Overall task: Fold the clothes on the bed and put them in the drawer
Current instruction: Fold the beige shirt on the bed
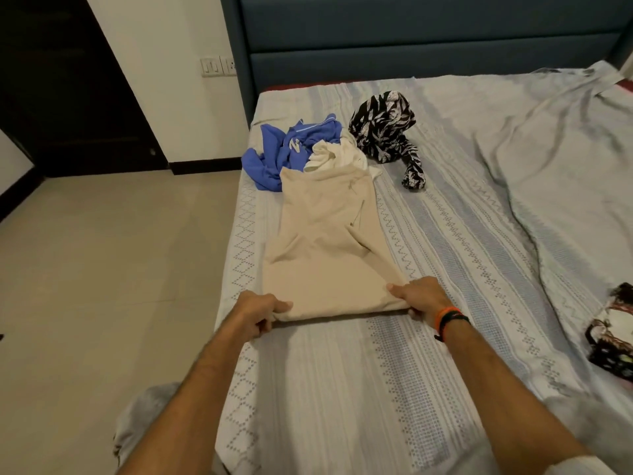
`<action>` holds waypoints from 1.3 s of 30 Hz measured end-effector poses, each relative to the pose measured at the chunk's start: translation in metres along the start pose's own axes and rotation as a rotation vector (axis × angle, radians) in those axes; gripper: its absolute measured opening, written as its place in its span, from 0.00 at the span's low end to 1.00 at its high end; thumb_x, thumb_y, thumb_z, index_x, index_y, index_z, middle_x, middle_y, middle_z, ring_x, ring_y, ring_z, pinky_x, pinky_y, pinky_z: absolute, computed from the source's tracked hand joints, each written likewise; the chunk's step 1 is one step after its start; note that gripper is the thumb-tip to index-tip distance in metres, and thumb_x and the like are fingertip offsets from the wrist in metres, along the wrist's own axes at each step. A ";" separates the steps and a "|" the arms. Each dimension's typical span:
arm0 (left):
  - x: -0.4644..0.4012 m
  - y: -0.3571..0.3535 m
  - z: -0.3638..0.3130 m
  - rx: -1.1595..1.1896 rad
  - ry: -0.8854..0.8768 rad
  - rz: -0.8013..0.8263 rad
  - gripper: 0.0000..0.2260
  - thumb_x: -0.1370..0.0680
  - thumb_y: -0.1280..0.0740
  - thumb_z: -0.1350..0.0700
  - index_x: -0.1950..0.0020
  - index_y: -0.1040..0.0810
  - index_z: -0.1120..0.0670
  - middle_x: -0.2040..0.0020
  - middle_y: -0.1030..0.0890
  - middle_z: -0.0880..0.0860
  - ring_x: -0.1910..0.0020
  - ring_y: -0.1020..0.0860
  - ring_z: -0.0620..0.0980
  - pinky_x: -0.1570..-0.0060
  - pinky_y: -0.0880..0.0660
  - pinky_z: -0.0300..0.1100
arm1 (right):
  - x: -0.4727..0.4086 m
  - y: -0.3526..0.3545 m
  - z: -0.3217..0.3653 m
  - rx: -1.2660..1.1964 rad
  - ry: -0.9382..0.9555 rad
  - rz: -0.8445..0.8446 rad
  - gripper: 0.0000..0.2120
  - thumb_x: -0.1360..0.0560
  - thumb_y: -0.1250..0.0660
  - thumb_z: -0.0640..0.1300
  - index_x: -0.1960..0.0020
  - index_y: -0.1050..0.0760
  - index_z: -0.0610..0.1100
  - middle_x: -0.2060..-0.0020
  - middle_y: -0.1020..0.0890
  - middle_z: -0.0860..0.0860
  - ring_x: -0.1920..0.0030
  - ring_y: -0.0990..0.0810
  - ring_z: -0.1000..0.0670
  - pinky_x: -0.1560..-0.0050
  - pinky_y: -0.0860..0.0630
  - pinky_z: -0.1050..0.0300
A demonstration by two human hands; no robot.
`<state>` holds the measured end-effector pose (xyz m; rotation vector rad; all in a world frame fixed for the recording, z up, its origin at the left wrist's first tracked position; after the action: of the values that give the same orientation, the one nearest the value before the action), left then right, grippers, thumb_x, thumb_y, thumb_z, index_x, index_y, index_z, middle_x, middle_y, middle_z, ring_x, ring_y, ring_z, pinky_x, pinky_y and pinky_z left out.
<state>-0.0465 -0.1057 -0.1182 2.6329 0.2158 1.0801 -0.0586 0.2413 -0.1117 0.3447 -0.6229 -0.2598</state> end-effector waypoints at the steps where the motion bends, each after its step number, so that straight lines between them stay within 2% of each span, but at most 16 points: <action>1: 0.005 0.001 0.005 -0.047 0.021 0.040 0.17 0.33 0.20 0.60 0.54 0.25 0.62 0.69 0.26 0.56 0.77 0.33 0.49 0.71 0.37 0.39 | 0.005 0.001 -0.008 0.024 -0.044 0.057 0.16 0.30 0.21 0.45 0.62 0.27 0.39 0.66 0.23 0.44 0.71 0.28 0.48 0.75 0.31 0.60; 7: 0.044 0.004 0.042 -0.280 0.113 0.193 0.20 0.37 0.17 0.61 0.53 0.23 0.61 0.64 0.23 0.57 0.72 0.29 0.50 0.67 0.29 0.41 | 0.065 0.014 -0.036 0.291 -0.156 0.288 0.16 0.31 0.21 0.41 0.62 0.28 0.39 0.72 0.26 0.47 0.74 0.29 0.48 0.73 0.26 0.59; 11: 0.061 0.001 0.055 -0.424 0.090 0.175 0.21 0.37 0.17 0.59 0.52 0.23 0.60 0.66 0.22 0.56 0.72 0.26 0.50 0.71 0.27 0.39 | 0.088 0.017 -0.041 0.511 -0.098 0.281 0.16 0.32 0.20 0.43 0.55 0.26 0.37 0.62 0.23 0.44 0.63 0.22 0.45 0.67 0.18 0.56; 14: 0.058 0.006 0.054 -0.487 0.007 0.077 0.29 0.39 0.15 0.52 0.49 0.26 0.61 0.60 0.20 0.58 0.68 0.23 0.53 0.72 0.26 0.40 | 0.093 0.016 -0.033 0.702 0.020 0.169 0.24 0.32 0.20 0.48 0.46 0.29 0.39 0.55 0.22 0.44 0.53 0.21 0.42 0.54 0.20 0.48; 16: 0.051 0.015 0.043 -0.497 -0.104 -0.059 0.33 0.41 0.16 0.43 0.48 0.25 0.62 0.56 0.18 0.59 0.63 0.21 0.54 0.70 0.25 0.41 | 0.091 0.017 -0.014 0.811 0.177 -0.041 0.28 0.33 0.22 0.55 0.43 0.29 0.42 0.50 0.22 0.46 0.48 0.21 0.43 0.54 0.24 0.52; 18: 0.040 0.022 0.026 -0.475 -0.243 -0.212 0.33 0.35 0.21 0.39 0.42 0.22 0.61 0.46 0.17 0.59 0.52 0.19 0.57 0.57 0.22 0.44 | 0.081 0.009 0.003 0.683 0.327 -0.137 0.22 0.30 0.25 0.56 0.43 0.26 0.44 0.48 0.19 0.47 0.50 0.21 0.45 0.55 0.25 0.54; 20: 0.026 0.024 0.009 -0.333 -0.328 -0.272 0.31 0.27 0.27 0.40 0.33 0.25 0.61 0.35 0.22 0.59 0.38 0.23 0.59 0.39 0.25 0.48 | 0.067 -0.004 0.019 0.541 0.416 -0.155 0.16 0.25 0.31 0.53 0.41 0.23 0.45 0.45 0.18 0.45 0.48 0.20 0.44 0.48 0.22 0.49; 22: 0.011 0.021 -0.005 -0.174 -0.338 -0.266 0.30 0.23 0.32 0.41 0.30 0.27 0.61 0.32 0.24 0.60 0.34 0.26 0.60 0.34 0.28 0.51 | 0.054 -0.017 0.039 0.501 0.474 -0.174 0.18 0.21 0.35 0.53 0.37 0.24 0.43 0.43 0.19 0.44 0.44 0.21 0.43 0.43 0.23 0.47; 25: -0.006 0.019 -0.019 -0.146 -0.343 -0.319 0.24 0.23 0.32 0.42 0.35 0.22 0.59 0.37 0.20 0.57 0.36 0.24 0.59 0.36 0.27 0.49 | 0.034 -0.036 0.059 0.455 0.493 -0.159 0.22 0.22 0.35 0.57 0.37 0.24 0.41 0.44 0.18 0.45 0.43 0.21 0.43 0.42 0.23 0.49; 27: -0.010 0.016 -0.025 -0.170 -0.346 -0.341 0.20 0.25 0.28 0.45 0.39 0.19 0.57 0.41 0.18 0.55 0.39 0.22 0.57 0.39 0.26 0.46 | 0.018 -0.049 0.061 0.452 0.453 -0.089 0.18 0.24 0.33 0.58 0.49 0.20 0.43 0.54 0.17 0.47 0.51 0.19 0.44 0.50 0.22 0.52; 29: -0.012 0.011 -0.027 -0.195 -0.336 -0.339 0.16 0.27 0.25 0.46 0.46 0.18 0.55 0.48 0.17 0.54 0.44 0.20 0.55 0.44 0.24 0.45 | 0.008 -0.056 0.060 0.463 0.431 -0.029 0.19 0.24 0.32 0.58 0.64 0.25 0.44 0.68 0.22 0.48 0.64 0.23 0.45 0.63 0.27 0.54; 31: -0.014 0.010 -0.029 -0.145 -0.381 -0.354 0.10 0.26 0.26 0.47 0.59 0.20 0.53 0.59 0.19 0.51 0.54 0.20 0.54 0.53 0.24 0.43 | 0.004 -0.047 0.057 0.392 0.415 -0.050 0.20 0.23 0.32 0.54 0.68 0.31 0.43 0.72 0.28 0.48 0.68 0.29 0.46 0.69 0.36 0.55; 32: -0.017 0.011 -0.032 -0.081 -0.429 -0.361 0.13 0.25 0.27 0.47 0.64 0.23 0.53 0.64 0.21 0.50 0.59 0.21 0.53 0.58 0.25 0.43 | -0.001 -0.038 0.055 0.300 0.404 -0.092 0.20 0.23 0.33 0.52 0.68 0.32 0.43 0.71 0.28 0.47 0.67 0.30 0.45 0.68 0.37 0.54; 35: -0.027 0.015 -0.033 0.228 -0.513 -0.339 0.17 0.22 0.32 0.46 0.60 0.24 0.59 0.65 0.24 0.51 0.64 0.26 0.49 0.61 0.27 0.45 | -0.008 0.000 0.039 0.008 0.356 -0.273 0.18 0.20 0.36 0.52 0.63 0.27 0.40 0.67 0.23 0.46 0.64 0.26 0.45 0.64 0.33 0.54; 37: -0.034 0.008 -0.032 0.246 -0.487 -0.303 0.17 0.22 0.31 0.45 0.54 0.21 0.60 0.62 0.21 0.51 0.62 0.24 0.48 0.59 0.26 0.44 | -0.014 0.004 0.027 -0.018 0.307 -0.258 0.17 0.20 0.36 0.52 0.57 0.23 0.39 0.62 0.20 0.46 0.61 0.23 0.45 0.61 0.28 0.54; 39: -0.043 0.000 -0.028 0.207 -0.418 -0.238 0.17 0.26 0.26 0.46 0.51 0.20 0.60 0.58 0.18 0.51 0.59 0.20 0.50 0.56 0.23 0.44 | -0.022 -0.001 0.019 0.035 0.276 -0.190 0.17 0.20 0.36 0.52 0.60 0.23 0.40 0.62 0.19 0.44 0.60 0.21 0.43 0.55 0.24 0.51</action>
<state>-0.0965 -0.1102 -0.1282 2.8456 0.5548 0.4386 -0.0872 0.2435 -0.1088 0.4656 -0.3228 -0.3764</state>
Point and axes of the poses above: each hand's wrist, its own x-axis away from the middle knuckle, its own y-axis out of the back of the hand, z = x × y, the point moved 7 cm from there along -x, towards the middle knuckle
